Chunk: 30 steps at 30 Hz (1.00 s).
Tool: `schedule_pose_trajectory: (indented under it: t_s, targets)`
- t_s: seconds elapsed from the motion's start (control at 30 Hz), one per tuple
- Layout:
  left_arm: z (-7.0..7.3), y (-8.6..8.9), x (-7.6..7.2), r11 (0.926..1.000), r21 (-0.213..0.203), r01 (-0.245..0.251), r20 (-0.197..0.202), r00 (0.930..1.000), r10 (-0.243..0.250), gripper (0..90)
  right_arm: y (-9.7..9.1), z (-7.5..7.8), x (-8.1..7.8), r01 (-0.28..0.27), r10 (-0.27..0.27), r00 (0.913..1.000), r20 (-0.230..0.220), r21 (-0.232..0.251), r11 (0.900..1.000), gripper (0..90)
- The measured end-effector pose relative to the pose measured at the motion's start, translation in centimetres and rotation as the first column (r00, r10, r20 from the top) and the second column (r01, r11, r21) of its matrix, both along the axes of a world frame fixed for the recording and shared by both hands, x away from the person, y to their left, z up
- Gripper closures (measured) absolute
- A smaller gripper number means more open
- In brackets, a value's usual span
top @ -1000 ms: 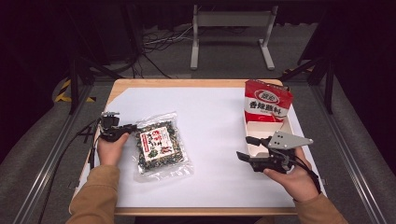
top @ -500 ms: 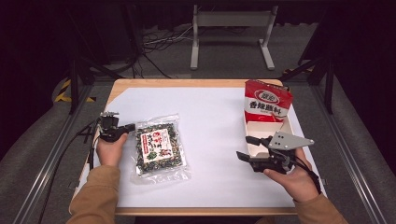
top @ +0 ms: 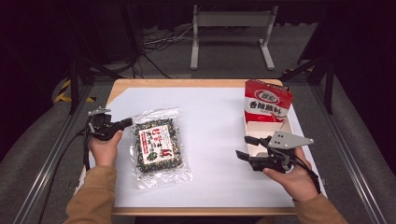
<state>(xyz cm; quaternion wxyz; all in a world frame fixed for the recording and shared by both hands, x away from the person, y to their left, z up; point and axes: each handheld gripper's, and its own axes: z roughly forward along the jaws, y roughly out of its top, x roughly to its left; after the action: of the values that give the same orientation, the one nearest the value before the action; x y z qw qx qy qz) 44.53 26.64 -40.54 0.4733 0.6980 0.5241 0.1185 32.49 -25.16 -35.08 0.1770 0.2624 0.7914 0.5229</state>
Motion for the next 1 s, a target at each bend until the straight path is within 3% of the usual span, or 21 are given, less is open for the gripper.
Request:
schedule_pose_trajectory:
  t_s: [0.23, 0.5, 0.63, 0.67, 0.83, 0.87, 1.0]
  targets:
    - [2.9, -0.6, -1.7, 0.9997, -0.005, 0.025, 0.095, 0.9952, -0.024, 87.7, 0.7, 0.3, 0.3, -0.022, 0.022, 0.9997, -0.002, -0.011, 0.9997, 41.0]
    - [5.2, -1.3, -3.0, 0.9980, -0.006, 0.063, 0.153, 0.9864, -0.062, 87.9, 1.8, 0.8, 0.7, -0.047, 0.046, 0.9985, -0.029, -0.032, 0.9984, 41.3]
    - [6.8, -1.9, -4.1, 0.9944, -0.011, 0.105, 0.208, 0.9729, -0.101, 88.0, 2.3, 1.2, 1.1, -0.056, 0.055, 0.9977, -0.040, -0.028, 0.9981, 45.2]
    - [6.8, -1.9, -4.1, 0.9944, -0.011, 0.105, 0.208, 0.9729, -0.101, 88.0, 2.3, 1.2, 1.1, -0.056, 0.055, 0.9977, -0.040, -0.028, 0.9981, 45.2]
    - [8.8, -3.1, -5.6, 0.9866, -0.010, 0.163, 0.271, 0.9503, -0.154, 88.2, 3.7, 1.4, 1.9, -0.078, 0.077, 0.9951, -0.061, -0.006, 0.9970, 44.9]
    - [8.8, -3.1, -5.6, 0.9866, -0.010, 0.163, 0.271, 0.9503, -0.154, 88.2, 3.7, 1.4, 1.9, -0.078, 0.077, 0.9951, -0.061, -0.006, 0.9970, 44.9]
    - [10.2, -4.2, -6.9, 0.9757, 0.006, 0.219, 0.331, 0.9202, -0.209, 88.3, 5.2, 1.5, 2.8, -0.102, 0.101, 0.9927, -0.066, -0.006, 0.9948, 43.1]
